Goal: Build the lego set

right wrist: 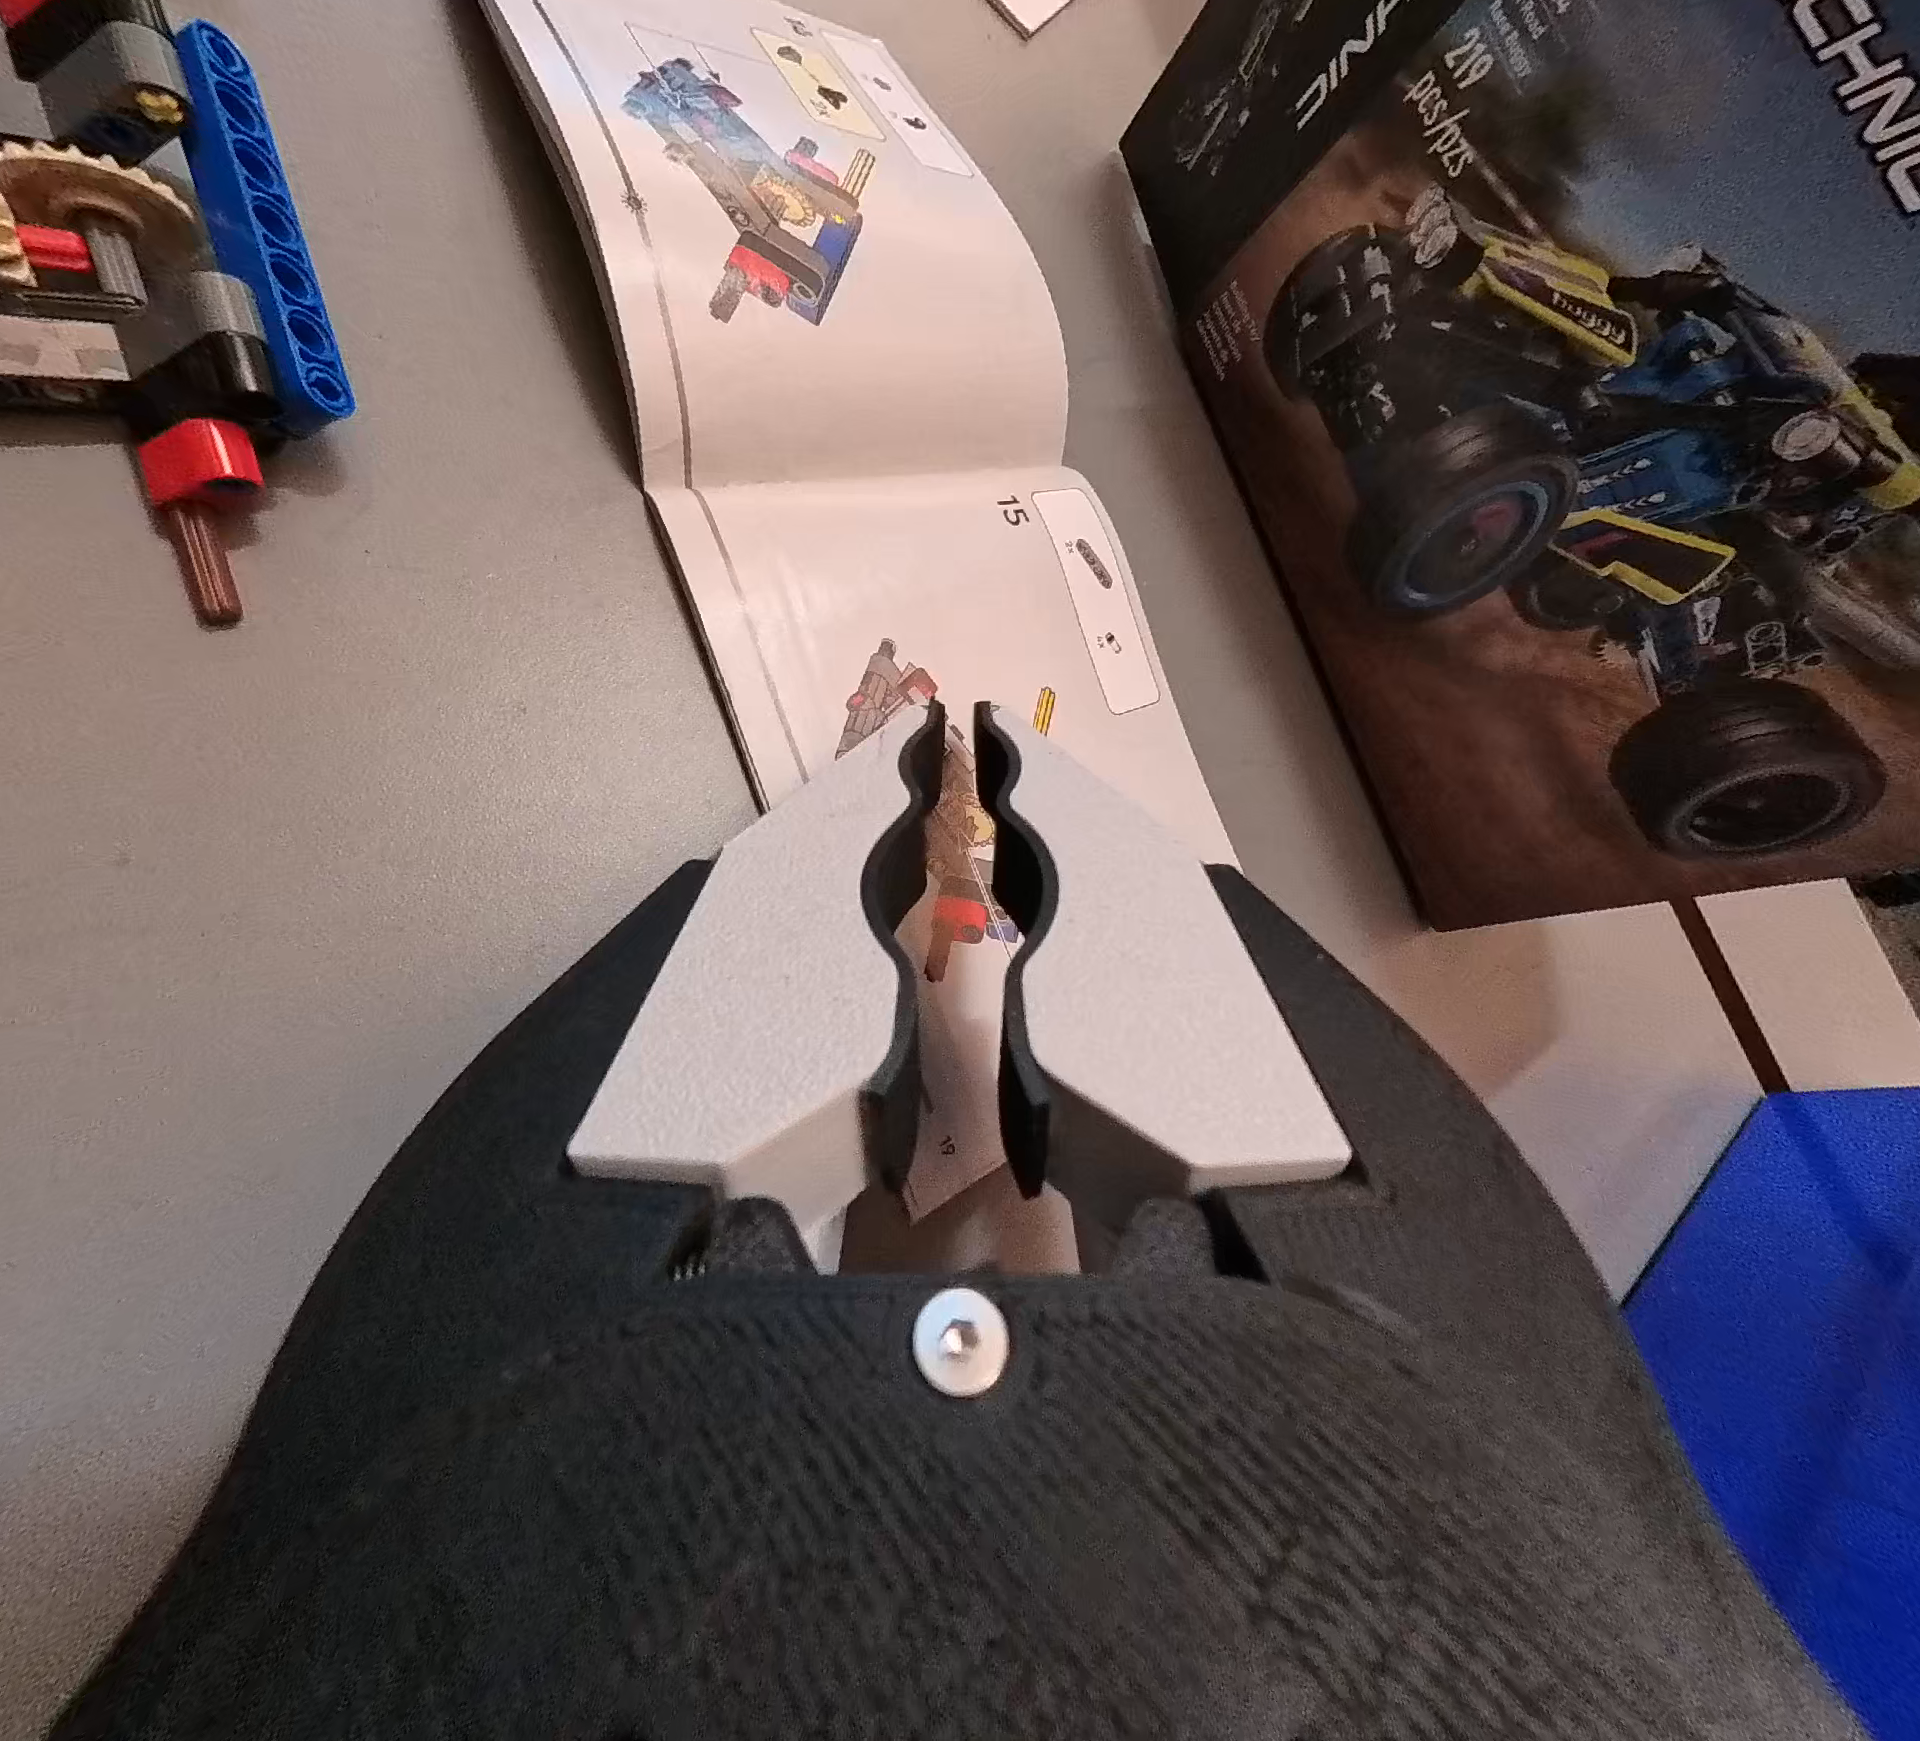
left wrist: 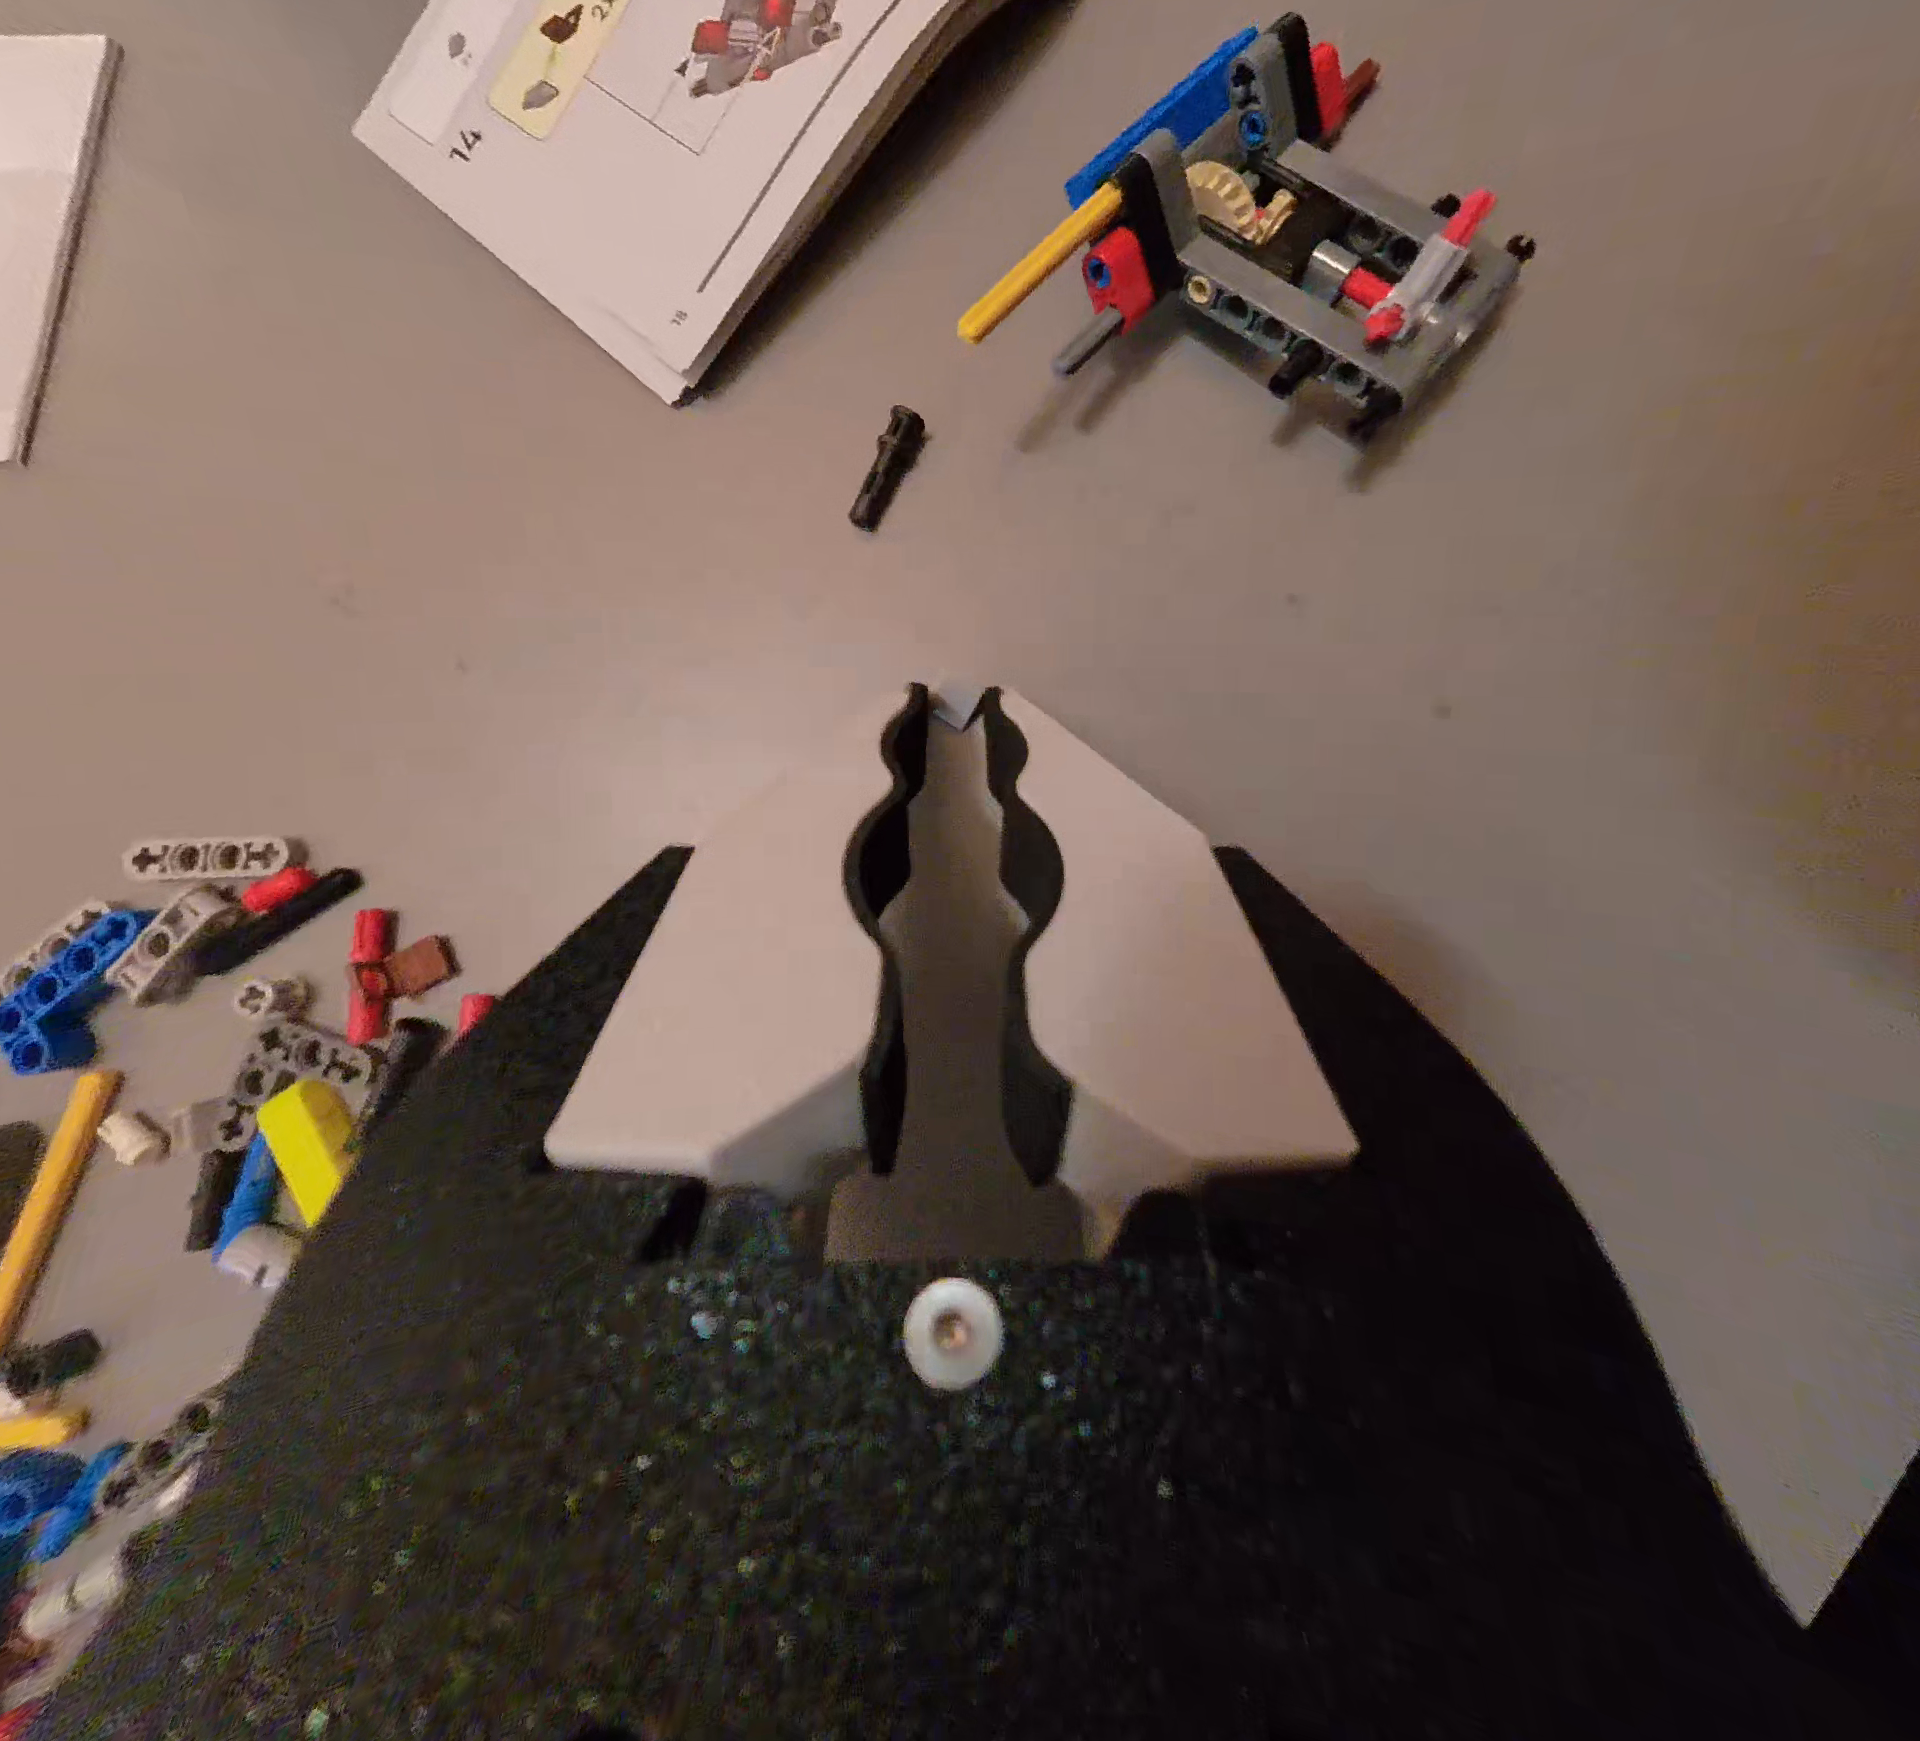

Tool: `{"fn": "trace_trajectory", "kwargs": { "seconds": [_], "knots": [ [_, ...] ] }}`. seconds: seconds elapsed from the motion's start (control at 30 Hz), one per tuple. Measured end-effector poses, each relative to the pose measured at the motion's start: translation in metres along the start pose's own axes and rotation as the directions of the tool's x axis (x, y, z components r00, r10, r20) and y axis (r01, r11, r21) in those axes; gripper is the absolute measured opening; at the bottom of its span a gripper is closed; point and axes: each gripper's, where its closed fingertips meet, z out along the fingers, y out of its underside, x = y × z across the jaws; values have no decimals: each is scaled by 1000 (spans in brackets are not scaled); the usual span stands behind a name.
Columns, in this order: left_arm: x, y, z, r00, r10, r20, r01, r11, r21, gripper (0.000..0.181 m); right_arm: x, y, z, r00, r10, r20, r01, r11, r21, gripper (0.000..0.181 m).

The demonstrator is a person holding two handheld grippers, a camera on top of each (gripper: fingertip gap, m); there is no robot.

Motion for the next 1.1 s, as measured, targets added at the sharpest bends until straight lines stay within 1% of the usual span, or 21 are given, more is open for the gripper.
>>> {"fn": "trace_trajectory", "kwargs": {
  "seconds": [0.1,0.17,0.23,0.33,0.4,0.5,0.6,0.7,0.77,0.83,0.9,1.0,1.1],
  "knots": [
    [1,-2,2,997,-69,-16,70,996,57,11,0,0,0,1000,-1,1,1,1000,0,3],
    [3,-4,2,993,-109,-40,113,989,92,18,0,0,0,1000,-3,-1,3,1000,0,2],
    [5,-8,-2,987,-142,-73,151,980,133,30,0,0,0,1000,0,-2,0,1000,-1,2],
    [-4,-17,-26,983,-161,-83,177,954,241,33,0,0,0,1000,-1,-2,1,1000,-2,2],
    [-24,-14,-48,986,-165,-16,163,944,285,32,0,0,1,1000,-1,-4,1,1000,-4,1],
    [-72,8,-88,967,-205,154,151,940,305,28,0,1,1,1000,-1,-1,1,1000,-6,0],
    [-125,51,-126,890,-322,323,238,932,274,24,-1,1,1,1000,-2,3,2,1000,-9,0],
    [-152,86,-153,830,-399,390,312,911,269,21,0,1,2,1000,3,1,-2,1000,-12,0],
    [-161,103,-163,803,-422,421,335,904,267,18,0,2,2,1000,7,2,-7,1000,-14,0],
    [-163,117,-164,795,-442,415,369,896,247,16,0,2,2,1000,10,4,-10,1000,-14,0],
    [-158,121,-159,809,-443,387,376,895,238,13,0,2,2,1000,16,9,-16,1000,-15,0],
    [-138,112,-146,876,-385,291,328,917,225,12,0,2,2,1000,24,16,-24,1000,-16,0],
    [-108,112,-131,947,-269,176,246,959,143,13,0,2,2,1000,24,18,-24,1000,-17,0]
  ]
}}
